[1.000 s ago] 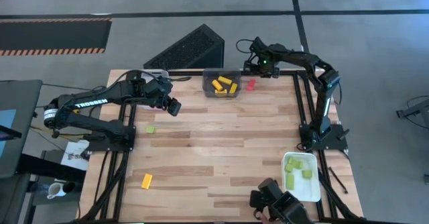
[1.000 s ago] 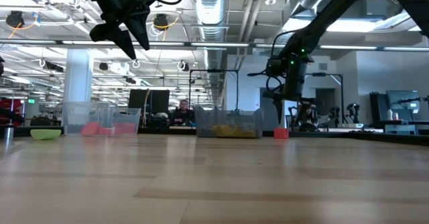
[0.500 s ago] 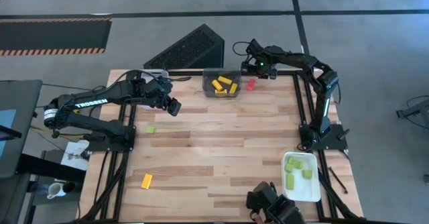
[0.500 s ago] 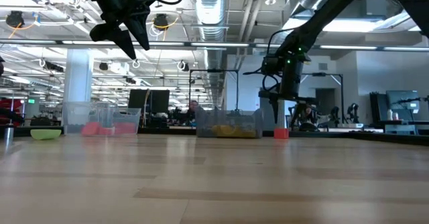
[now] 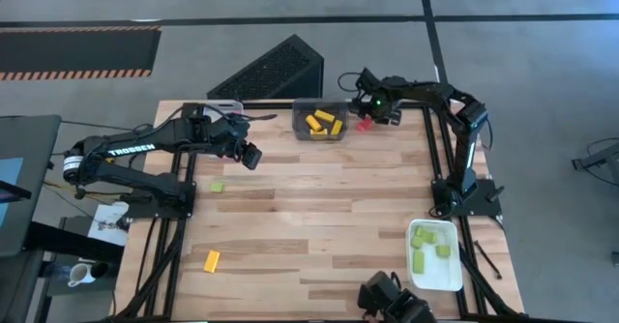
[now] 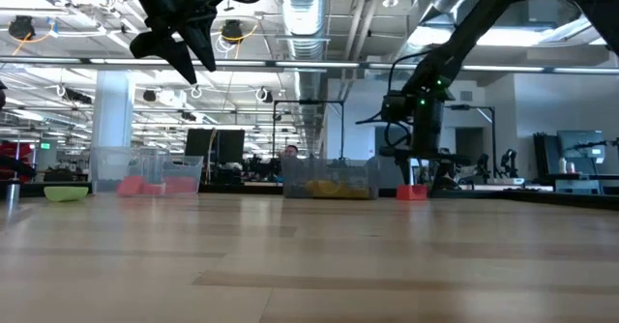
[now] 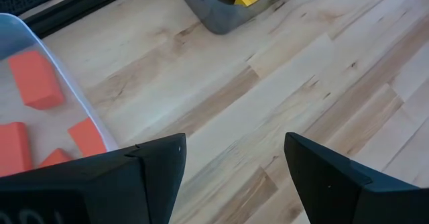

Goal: Sort & place blocks by color
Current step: Put the pink block into the transparent bin

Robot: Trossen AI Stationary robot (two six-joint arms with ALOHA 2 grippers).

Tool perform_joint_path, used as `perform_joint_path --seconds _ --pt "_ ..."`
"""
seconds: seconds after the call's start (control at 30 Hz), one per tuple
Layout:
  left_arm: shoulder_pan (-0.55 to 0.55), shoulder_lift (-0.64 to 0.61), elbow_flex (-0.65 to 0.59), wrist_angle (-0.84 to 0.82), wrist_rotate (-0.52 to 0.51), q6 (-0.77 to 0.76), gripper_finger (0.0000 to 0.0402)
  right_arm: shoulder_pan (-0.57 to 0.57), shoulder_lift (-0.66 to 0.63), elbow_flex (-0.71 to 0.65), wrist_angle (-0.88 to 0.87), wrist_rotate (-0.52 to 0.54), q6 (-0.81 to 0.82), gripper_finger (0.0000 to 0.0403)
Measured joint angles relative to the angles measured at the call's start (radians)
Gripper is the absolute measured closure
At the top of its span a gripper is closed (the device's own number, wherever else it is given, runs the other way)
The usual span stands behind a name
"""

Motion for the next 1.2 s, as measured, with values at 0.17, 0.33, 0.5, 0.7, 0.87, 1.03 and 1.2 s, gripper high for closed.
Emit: perform_joint_path --seconds 0.17,0.33,0.5,0.7,0.87,1.03,1.2 --pt "0.0 0.0 0.0 0.0 0.0 0.0 0.0168 0.016 -0.003 -0.024 0.013 0.013 -0.003 0.017" --pt "0.0 0.0 0.0 0.0 0.008 0.0 0.0168 0.032 -0.004 -0.033 0.011 0.024 0.0 0.0215" --pt "0.0 0.0 0.0 0.0 0.018 -0.001 0.0168 0.04 -0.004 -0.033 0.002 0.031 -0.008 0.0261" --pt "-0.01 0.0 0.0 -0.003 0.02 -0.003 0.0168 0.031 -0.021 -0.037 -0.016 0.017 -0.092 0.0298" --pt "-0.01 0.0 0.0 -0.011 0.012 -0.004 0.0168 0.03 -0.062 -0.037 -0.06 0.016 -0.191 0.0304" --pt "-0.01 0.0 0.0 -0.011 -0.001 -0.004 0.0168 0.028 -0.068 -0.037 -0.081 0.038 -0.251 0.0282" --pt "-0.01 0.0 0.0 -0.011 -0.001 -0.003 0.0168 0.031 -0.067 -0.036 -0.104 0.019 -0.353 0.0228"
